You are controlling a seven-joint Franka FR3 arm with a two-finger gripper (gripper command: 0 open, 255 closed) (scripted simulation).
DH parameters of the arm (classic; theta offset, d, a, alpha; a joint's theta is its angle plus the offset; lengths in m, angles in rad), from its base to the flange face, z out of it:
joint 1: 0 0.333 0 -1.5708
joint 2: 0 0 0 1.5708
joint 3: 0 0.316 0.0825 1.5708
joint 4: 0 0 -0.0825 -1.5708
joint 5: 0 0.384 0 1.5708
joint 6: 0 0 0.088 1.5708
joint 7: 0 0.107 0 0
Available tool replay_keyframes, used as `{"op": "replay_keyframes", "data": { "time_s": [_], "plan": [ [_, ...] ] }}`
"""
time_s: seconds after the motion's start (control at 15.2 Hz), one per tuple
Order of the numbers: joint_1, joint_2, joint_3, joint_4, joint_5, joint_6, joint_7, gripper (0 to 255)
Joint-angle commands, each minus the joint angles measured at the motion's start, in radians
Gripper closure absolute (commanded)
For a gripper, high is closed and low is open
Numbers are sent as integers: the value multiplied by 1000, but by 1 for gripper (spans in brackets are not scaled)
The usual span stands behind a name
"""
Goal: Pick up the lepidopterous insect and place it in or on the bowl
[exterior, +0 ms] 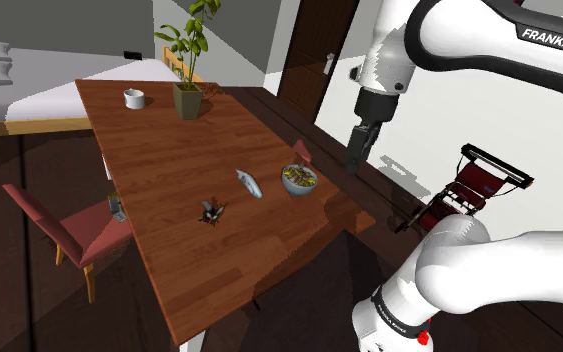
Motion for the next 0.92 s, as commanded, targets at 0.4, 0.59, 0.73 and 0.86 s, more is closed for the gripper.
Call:
{"op": "replay_keyframes", "data": {
  "time_s": [0.4, 0.59, 0.73, 0.86],
  "plan": [
    [-29, 107, 16, -105, 80, 239, 98, 0],
    [-39, 182, 25, -140, 120, 365, 139, 0],
    [-45, 239, 30, -156, 148, 449, 163, 0],
    [-49, 303, 33, -165, 176, 534, 184, 0]
  ]
}}
